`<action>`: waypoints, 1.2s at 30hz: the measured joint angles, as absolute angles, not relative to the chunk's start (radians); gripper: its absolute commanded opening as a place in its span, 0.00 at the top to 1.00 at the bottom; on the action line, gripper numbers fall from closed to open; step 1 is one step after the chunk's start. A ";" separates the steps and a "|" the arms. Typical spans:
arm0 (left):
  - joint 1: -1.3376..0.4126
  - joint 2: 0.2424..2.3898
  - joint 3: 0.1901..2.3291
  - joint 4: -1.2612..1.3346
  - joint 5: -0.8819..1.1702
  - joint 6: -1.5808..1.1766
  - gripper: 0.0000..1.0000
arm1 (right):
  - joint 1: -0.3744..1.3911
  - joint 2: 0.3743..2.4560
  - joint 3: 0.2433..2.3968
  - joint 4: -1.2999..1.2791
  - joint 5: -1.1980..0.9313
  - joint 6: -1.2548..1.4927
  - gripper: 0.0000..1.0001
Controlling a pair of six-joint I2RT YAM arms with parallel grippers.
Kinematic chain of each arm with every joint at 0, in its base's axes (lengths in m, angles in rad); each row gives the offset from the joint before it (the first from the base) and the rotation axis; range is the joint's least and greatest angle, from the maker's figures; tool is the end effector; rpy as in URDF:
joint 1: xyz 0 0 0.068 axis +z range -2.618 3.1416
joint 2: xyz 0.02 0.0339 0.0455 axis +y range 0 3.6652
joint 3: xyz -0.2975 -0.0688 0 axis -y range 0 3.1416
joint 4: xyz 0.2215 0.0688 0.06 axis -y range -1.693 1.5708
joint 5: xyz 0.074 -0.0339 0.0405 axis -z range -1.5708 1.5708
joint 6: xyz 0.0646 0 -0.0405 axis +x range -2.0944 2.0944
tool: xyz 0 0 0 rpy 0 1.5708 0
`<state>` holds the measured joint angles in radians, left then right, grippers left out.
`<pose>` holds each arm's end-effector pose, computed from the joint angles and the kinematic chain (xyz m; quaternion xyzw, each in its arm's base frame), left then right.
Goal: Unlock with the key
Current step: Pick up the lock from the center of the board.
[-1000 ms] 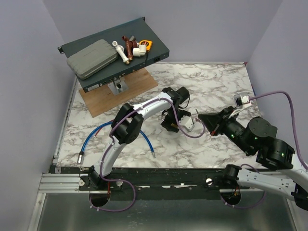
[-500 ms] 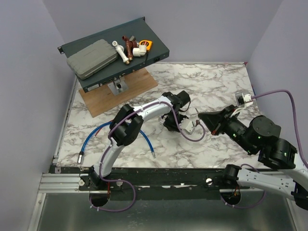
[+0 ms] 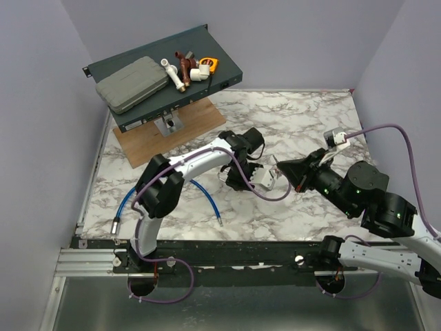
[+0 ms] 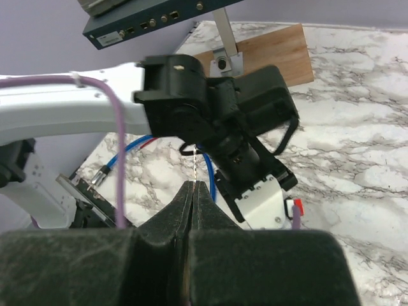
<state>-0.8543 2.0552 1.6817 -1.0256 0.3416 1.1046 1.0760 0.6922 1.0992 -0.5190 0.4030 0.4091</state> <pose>0.2528 -0.3232 0.2189 0.8232 0.5352 -0.1575 0.1050 0.0713 0.0788 0.4312 -0.1131 0.7339 0.3316 0.5819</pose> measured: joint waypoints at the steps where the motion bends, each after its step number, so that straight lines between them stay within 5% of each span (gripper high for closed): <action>1: -0.850 2.024 1.677 -1.024 0.347 1.097 1.00 | 1.076 0.702 1.106 -0.520 0.404 0.406 0.99; 26: -0.742 0.899 1.169 -0.905 0.497 1.221 1.00 | 1.076 0.839 1.146 -0.470 0.311 0.356 0.99; 36: -0.762 0.659 0.997 -0.757 0.591 1.383 1.00 | 1.076 0.837 1.129 -0.418 0.125 0.299 0.99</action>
